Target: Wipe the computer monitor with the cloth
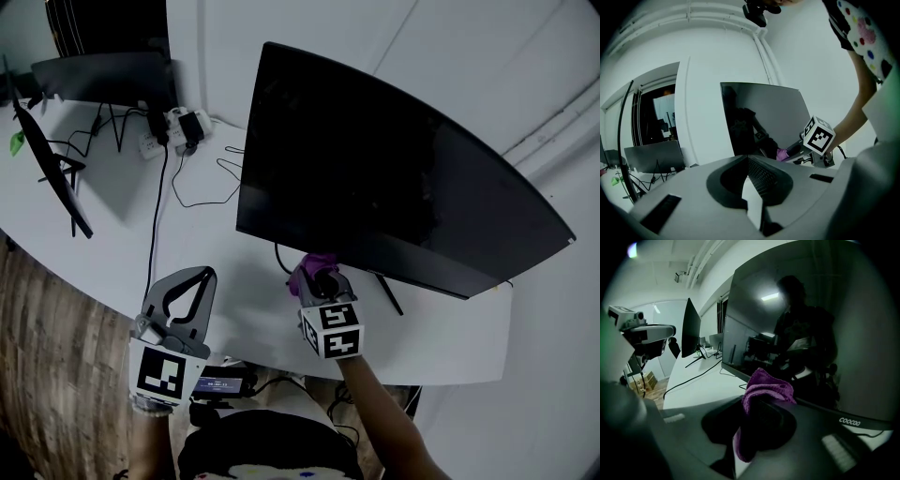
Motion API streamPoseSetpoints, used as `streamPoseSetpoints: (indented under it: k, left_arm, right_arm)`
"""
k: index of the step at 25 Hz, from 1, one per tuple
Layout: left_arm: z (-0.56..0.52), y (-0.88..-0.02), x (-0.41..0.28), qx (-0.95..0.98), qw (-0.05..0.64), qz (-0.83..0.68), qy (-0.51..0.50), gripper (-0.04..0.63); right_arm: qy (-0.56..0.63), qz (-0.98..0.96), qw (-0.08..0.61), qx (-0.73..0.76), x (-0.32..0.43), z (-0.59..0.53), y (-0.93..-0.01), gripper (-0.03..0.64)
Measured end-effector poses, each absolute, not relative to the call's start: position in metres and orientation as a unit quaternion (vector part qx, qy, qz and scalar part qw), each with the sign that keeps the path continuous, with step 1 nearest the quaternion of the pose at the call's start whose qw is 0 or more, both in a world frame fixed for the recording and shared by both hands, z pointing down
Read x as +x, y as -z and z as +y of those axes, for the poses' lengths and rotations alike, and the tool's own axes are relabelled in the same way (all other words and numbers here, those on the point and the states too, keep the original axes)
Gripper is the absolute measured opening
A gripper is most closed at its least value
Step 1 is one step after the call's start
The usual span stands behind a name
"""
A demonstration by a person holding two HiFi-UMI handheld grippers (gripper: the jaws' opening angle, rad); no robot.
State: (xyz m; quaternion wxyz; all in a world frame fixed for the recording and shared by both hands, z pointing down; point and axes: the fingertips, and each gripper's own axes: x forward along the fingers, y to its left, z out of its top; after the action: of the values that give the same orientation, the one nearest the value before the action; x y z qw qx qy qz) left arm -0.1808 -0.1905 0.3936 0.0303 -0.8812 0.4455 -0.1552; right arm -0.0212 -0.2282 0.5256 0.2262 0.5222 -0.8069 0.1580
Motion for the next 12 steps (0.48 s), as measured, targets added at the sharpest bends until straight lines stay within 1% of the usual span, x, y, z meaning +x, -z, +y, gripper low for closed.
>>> streamPoseSetpoints:
  k: [12]
  left_arm:
    - [-0.194, -0.394, -0.208, -0.872, 0.028, 0.464, 0.156, 0.005]
  right_arm:
    - [-0.145, -0.831, 0.234, 0.484, -0.069, -0.239, -0.524, 0.064]
